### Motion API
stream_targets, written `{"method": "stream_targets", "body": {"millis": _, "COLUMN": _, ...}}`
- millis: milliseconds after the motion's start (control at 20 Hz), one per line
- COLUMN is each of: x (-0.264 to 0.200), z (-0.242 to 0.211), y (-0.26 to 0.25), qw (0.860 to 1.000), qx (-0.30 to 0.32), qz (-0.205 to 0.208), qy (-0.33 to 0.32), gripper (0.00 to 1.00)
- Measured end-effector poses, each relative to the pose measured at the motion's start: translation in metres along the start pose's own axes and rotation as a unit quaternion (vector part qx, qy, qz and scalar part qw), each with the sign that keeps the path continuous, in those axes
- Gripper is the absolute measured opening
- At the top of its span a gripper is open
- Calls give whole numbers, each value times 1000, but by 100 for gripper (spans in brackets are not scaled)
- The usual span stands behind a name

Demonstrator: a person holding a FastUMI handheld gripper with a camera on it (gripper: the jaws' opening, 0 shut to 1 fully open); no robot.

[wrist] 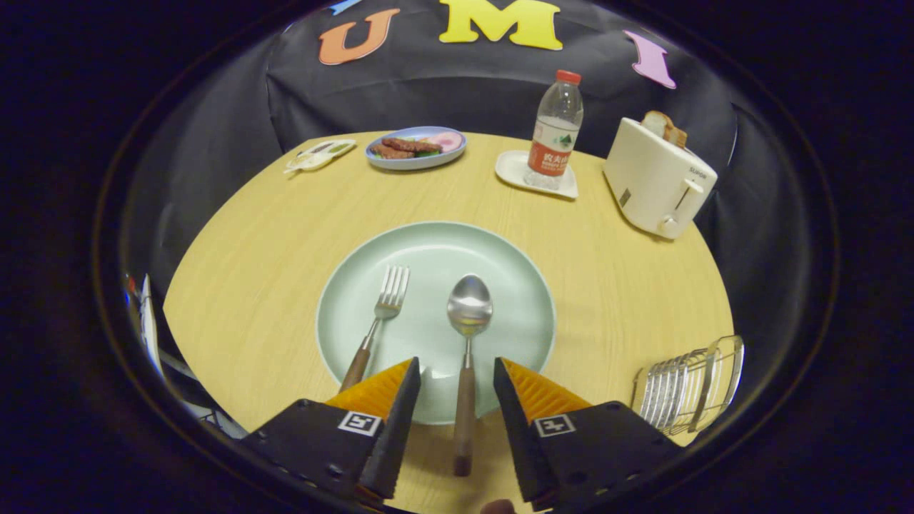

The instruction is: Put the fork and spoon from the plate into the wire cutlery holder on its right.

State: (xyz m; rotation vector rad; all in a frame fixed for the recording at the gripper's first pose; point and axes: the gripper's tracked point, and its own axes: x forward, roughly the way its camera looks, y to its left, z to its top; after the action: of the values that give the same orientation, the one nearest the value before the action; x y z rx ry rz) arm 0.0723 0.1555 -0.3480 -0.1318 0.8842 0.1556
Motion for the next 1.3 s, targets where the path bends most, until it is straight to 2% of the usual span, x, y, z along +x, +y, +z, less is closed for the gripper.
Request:
{"method": "stream_targets", "body": {"millis": 50, "x": 3, "z": -4, "y": 0, "qw": 1000, "qx": 5, "qz": 0, "qy": 10, "gripper": 59}}
{"method": "stream_targets", "body": {"millis": 200, "x": 3, "z": -5, "y": -7, "qw": 1000, "qx": 22, "qz": -14, "qy": 17, "gripper": 17}}
{"method": "stream_targets", "body": {"millis": 250, "x": 3, "z": -6, "y": -4, "qw": 999, "qx": 30, "qz": -6, "qy": 23, "gripper": 9}}
{"method": "stream_targets", "body": {"millis": 300, "x": 3, "z": -3, "y": -6, "qw": 999, "qx": 33, "qz": -11, "qy": 32, "gripper": 12}}
{"method": "stream_targets", "body": {"millis": 400, "x": -1, "z": -6, "y": -7, "qw": 998, "qx": 41, "qz": -4, "qy": 43, "gripper": 1}}
{"method": "stream_targets", "body": {"millis": 600, "x": -32, "z": 9, "y": -12, "qw": 997, "qx": 63, "qz": 16, "qy": 47, "gripper": 0}}
{"method": "stream_targets", "body": {"millis": 800, "x": -91, "z": 28, "y": -36, "qw": 995, "qx": 75, "qz": 32, "qy": 51, "gripper": 1}}
{"method": "stream_targets", "body": {"millis": 950, "x": -138, "z": 32, "y": -85, "qw": 995, "qx": 84, "qz": 13, "qy": 52, "gripper": 1}}
{"method": "stream_targets", "body": {"millis": 1100, "x": -174, "z": 19, "y": -138, "qw": 992, "qx": 103, "qz": -13, "qy": 73, "gripper": 1}}
{"method": "stream_targets", "body": {"millis": 1300, "x": -189, "z": -13, "y": -188, "qw": 983, "qx": 127, "qz": -35, "qy": 125, "gripper": 1}}
